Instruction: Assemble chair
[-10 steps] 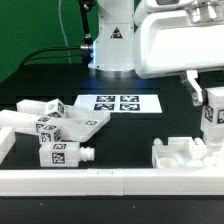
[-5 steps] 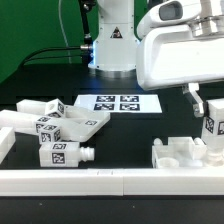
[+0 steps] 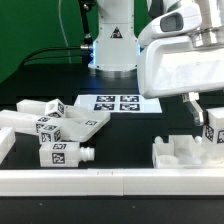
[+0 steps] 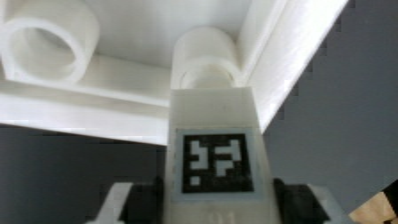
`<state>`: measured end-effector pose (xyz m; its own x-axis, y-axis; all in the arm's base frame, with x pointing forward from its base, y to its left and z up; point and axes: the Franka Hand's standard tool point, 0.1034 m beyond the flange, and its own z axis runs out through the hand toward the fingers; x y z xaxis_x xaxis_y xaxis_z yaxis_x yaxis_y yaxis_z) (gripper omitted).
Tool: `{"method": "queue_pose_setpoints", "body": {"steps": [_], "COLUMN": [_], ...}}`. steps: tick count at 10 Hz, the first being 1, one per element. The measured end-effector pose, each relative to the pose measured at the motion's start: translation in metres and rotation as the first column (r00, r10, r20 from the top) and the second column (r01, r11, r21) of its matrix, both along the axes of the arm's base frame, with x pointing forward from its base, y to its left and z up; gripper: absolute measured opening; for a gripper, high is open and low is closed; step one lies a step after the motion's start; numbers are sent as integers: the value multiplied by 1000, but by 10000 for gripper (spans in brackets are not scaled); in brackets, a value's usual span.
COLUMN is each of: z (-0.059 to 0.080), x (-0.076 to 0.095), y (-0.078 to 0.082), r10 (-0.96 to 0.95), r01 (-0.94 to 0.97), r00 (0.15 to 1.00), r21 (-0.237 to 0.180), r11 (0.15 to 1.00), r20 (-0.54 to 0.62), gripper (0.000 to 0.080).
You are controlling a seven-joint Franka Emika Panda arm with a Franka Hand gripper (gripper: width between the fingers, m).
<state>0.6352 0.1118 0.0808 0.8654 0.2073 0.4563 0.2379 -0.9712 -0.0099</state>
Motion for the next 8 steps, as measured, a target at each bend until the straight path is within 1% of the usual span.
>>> {"method": "queue_pose_setpoints", "body": {"steps": [3, 4, 5, 6, 7, 8], "z": [-2, -2, -3, -3, 5, 6], "x": [1, 1, 0, 0, 11, 13], "y": [0, 0, 1, 1, -5, -2], "r10": [-2, -2, 0, 3, -6, -39], "r01": [2, 2, 0, -3, 7, 43], "r00": [1000, 1000, 1000, 1000, 998, 990], "r21": [0, 0, 0, 0, 6, 22], "r11": [1000, 1000, 1000, 1000, 1000, 999], "r20": [19, 19, 5, -31, -68, -135], "gripper": [284, 376, 376, 555, 634, 634]}}
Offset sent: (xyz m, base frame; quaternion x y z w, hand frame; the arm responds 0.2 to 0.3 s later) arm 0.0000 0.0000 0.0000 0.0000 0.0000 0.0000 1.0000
